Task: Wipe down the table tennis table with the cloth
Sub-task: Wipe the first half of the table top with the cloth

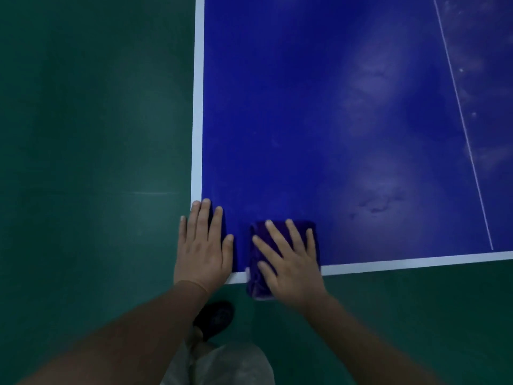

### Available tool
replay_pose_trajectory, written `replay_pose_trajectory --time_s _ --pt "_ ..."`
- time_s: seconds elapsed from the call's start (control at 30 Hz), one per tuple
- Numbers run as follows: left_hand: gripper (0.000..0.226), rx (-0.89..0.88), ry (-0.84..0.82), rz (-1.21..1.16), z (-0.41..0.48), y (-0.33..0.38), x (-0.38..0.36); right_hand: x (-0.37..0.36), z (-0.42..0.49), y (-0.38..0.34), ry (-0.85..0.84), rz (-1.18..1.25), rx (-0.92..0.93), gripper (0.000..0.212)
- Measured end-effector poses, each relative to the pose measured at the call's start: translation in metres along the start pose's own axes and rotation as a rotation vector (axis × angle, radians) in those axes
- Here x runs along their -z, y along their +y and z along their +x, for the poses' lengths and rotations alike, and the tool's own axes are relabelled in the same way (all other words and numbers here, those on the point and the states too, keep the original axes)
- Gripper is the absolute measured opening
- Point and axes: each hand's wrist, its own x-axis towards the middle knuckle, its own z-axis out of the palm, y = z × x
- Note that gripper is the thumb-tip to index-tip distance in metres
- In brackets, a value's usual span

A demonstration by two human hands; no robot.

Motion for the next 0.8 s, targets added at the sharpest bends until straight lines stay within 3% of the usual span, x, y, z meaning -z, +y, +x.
replay_pose_trajectory --time_s 0.1,0.23,0.3,0.37,0.43,0.57,0.73,0.8 --pt "0.063 0.005 0.010 0.017 -0.001 0.003 0.000 0.014 0.028 0.048 -0.029 -0.008 -0.028 0.054" --pt "0.061 0.010 0.031 0.031 -0.001 0.002 -0.001 0.036 0.165 0.070 0.061 0.091 -0.426 0.062" --pt "0.061 0.008 0.038 0.003 0.000 0.002 -0.001 0.042 0.215 0.053 0.055 0.153 -0.499 0.064" --pt "0.061 0.017 0.057 -0.043 0.000 0.001 0.000 0.036 0.215 0.028 0.062 0.098 -0.384 0.062" --pt "0.063 0.036 0.052 -0.077 0.000 -0.001 0.001 0.031 0.167 0.011 0.049 0.026 -0.153 0.059" --pt "0.064 0.032 0.031 -0.071 0.002 -0.004 -0.002 0.039 0.124 0.048 -0.069 0.016 0.087 0.056" --pt "0.063 0.020 0.004 -0.054 0.003 -0.006 0.000 0.042 0.209 0.036 0.016 0.086 -0.260 0.061" --pt "0.063 0.028 -0.002 -0.065 0.003 -0.004 0.002 0.033 0.189 0.016 0.060 0.081 -0.237 0.061"
